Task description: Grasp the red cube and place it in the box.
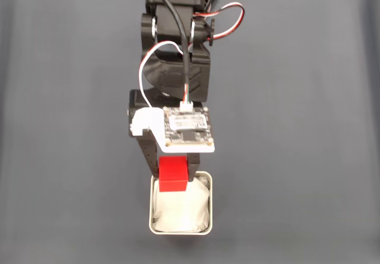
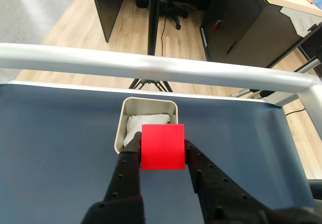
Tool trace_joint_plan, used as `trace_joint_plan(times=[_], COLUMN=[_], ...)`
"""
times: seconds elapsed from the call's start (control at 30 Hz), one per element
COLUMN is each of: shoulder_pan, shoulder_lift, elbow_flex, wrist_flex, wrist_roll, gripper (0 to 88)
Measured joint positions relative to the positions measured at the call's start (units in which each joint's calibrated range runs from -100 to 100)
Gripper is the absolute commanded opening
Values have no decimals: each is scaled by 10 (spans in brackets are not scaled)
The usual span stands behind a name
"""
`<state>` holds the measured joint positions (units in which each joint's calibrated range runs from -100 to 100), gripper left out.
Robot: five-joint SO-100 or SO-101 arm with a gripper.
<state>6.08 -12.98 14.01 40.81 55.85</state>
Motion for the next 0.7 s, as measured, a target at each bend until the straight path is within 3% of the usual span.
trace_joint_plan(times=[0.7], shoulder_pan=[-10], shoulder_lift=[100], elbow_flex=[-83], wrist_flex=[0], wrist_roll=[-25], gripper=[0])
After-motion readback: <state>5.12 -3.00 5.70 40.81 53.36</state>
